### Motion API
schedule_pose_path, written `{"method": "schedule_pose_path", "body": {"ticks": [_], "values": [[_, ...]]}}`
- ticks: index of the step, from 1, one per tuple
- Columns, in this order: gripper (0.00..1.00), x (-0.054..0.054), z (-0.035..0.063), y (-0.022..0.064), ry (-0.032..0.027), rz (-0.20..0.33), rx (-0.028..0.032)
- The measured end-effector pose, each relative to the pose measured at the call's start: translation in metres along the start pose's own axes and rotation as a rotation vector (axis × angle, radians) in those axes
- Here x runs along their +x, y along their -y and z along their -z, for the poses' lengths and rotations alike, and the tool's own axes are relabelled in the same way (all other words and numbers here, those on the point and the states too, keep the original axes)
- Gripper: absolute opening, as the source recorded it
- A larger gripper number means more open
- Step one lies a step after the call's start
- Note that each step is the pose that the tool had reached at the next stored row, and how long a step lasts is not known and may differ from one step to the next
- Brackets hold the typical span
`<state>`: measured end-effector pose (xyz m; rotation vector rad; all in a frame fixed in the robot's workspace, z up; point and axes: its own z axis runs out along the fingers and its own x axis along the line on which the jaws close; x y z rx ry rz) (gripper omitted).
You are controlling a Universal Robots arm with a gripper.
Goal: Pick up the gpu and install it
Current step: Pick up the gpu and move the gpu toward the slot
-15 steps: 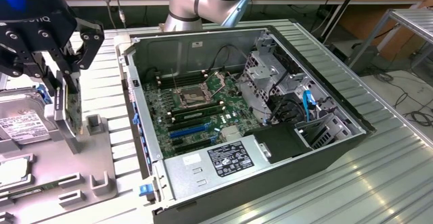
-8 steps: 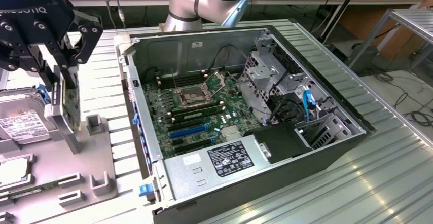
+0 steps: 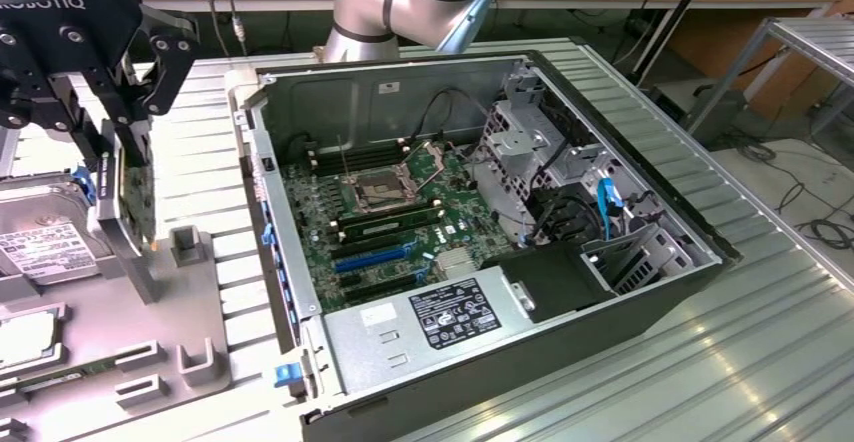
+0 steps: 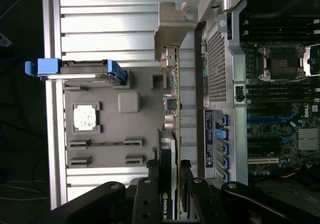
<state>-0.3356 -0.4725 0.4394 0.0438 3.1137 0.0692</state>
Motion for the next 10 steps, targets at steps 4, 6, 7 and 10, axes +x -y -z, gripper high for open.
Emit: {"method": "schedule_pose_path", "body": {"ticks": [4, 6, 7, 10], "values": [[0.27, 0.0, 0.0001, 0.0, -0.0001, 0.0, 0.0001], [0.27, -0.0005, 0.0002, -0.0001, -0.0002, 0.0, 0.0002], [0.27, -0.0016, 0.0, -0.0001, -0.0001, 0.0, 0.0001], [0.27, -0.0036, 0.0, -0.0001, -0.0001, 0.0, 0.0001]]}}
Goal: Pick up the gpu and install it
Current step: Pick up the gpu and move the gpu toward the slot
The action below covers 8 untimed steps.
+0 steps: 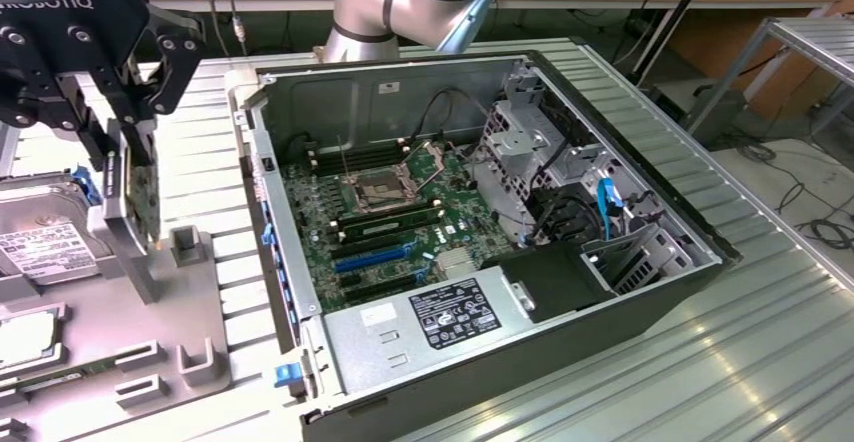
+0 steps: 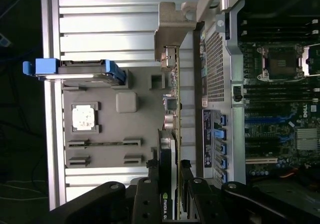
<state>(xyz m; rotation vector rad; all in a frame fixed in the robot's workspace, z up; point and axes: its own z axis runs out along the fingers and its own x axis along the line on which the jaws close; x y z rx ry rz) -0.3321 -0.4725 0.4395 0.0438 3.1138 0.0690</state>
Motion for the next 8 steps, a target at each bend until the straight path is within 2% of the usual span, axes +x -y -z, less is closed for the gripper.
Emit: {"method": "schedule_pose_path", "body": {"ticks": [8], "values": [[0.27, -0.0044, -0.0002, -0.0001, 0.0001, 0.0, -0.0001]]}}
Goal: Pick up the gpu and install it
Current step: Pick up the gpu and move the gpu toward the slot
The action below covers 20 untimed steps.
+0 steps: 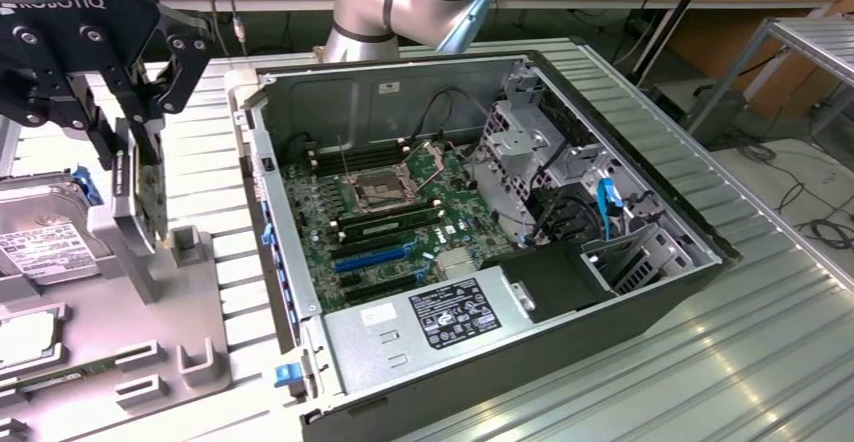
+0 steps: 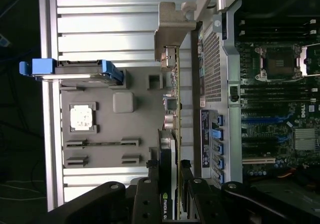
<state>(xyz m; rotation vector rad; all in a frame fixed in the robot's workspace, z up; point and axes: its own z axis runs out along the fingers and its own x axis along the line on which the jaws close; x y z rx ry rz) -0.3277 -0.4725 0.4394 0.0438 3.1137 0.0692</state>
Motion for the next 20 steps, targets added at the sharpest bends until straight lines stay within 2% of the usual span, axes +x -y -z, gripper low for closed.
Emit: {"method": "schedule_pose_path", "body": {"ticks": [20], "values": [[0.27, -0.017, -0.0004, -0.0005, -0.0003, 0.0, 0.0]]}}
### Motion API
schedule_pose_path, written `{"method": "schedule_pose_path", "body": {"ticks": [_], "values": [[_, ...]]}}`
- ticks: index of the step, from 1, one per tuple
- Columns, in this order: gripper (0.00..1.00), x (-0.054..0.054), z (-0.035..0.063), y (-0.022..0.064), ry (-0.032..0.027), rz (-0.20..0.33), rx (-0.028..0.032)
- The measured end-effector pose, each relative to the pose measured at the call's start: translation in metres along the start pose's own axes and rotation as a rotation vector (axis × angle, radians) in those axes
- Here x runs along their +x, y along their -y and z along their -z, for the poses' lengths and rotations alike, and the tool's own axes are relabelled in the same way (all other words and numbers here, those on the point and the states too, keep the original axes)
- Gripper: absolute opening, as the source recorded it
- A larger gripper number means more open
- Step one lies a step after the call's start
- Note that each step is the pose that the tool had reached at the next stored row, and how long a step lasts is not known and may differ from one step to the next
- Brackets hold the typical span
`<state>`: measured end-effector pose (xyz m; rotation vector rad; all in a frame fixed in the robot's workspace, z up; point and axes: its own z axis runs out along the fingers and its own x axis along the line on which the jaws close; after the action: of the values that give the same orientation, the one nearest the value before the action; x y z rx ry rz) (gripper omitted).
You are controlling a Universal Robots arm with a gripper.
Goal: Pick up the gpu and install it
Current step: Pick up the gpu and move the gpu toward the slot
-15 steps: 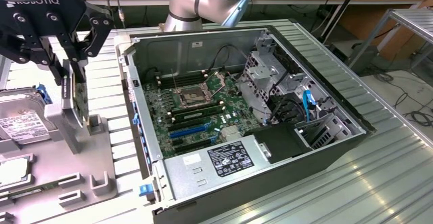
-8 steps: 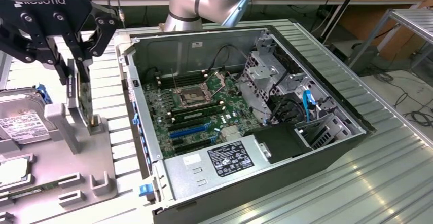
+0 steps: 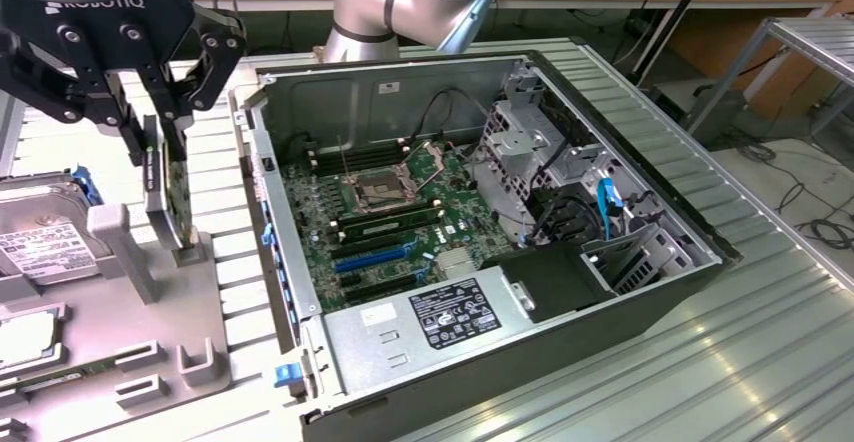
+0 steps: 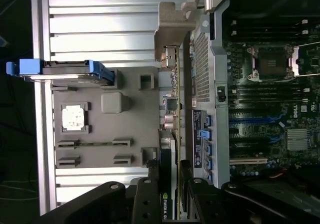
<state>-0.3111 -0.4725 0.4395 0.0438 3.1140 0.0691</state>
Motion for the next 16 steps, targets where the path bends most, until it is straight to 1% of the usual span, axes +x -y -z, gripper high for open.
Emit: {"method": "schedule_pose_path", "body": {"ticks": [16], "values": [[0.27, -0.0098, -0.0002, -0.0003, 0.0, 0.0, 0.0001]]}}
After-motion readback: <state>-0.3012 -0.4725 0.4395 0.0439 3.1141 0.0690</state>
